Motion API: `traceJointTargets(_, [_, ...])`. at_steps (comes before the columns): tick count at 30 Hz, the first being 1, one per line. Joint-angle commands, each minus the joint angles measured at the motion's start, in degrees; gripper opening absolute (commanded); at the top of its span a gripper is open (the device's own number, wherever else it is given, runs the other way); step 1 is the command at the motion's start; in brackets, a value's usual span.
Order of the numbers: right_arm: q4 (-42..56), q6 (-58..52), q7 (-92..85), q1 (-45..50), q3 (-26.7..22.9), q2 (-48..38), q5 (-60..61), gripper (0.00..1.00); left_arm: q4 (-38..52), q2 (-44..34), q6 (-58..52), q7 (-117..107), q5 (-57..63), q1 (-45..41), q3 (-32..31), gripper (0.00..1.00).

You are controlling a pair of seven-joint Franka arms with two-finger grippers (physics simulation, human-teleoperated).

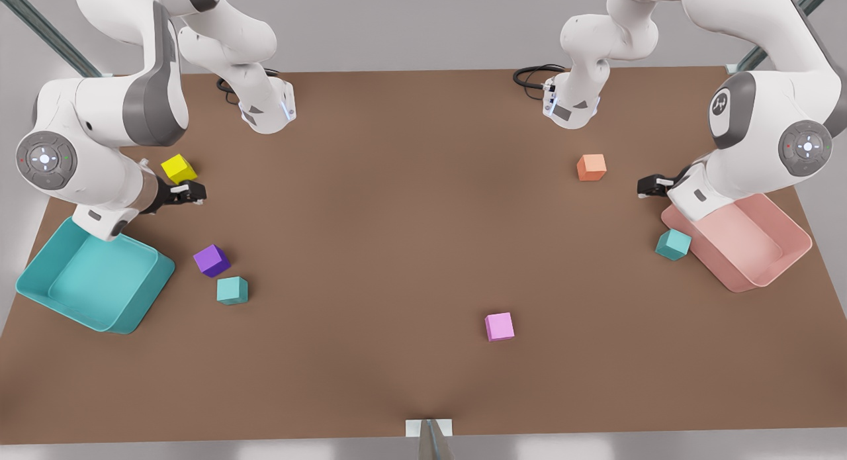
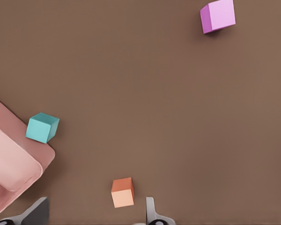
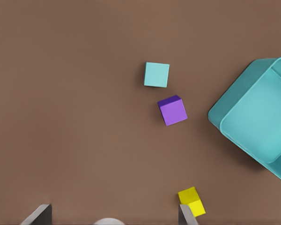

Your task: Stack the two blue cubes on top of each other

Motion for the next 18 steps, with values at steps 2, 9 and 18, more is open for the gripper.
traceJointTargets(2, [0.4,-0.3,-2.1,0.0,0.0,0.5,-0.2,1.00,0.1,-0.1,-0.7,0.6,0.2,-0.1,0.0,1.00])
traceJointTargets(9, [-0.8,27.7,-0.7,-4.0,-1.1,18.5,0.9,1.00,0.1,0.0,-0.6,0.6,0.2,-0.2,0.0,1.00])
traceJointTargets(18, [-14.1,50.2,3.8,-3.8,-0.8,18.9,2.1,1.00,0.1,-0.1,-0.6,0.6,0.2,-0.2,0.0,1.00])
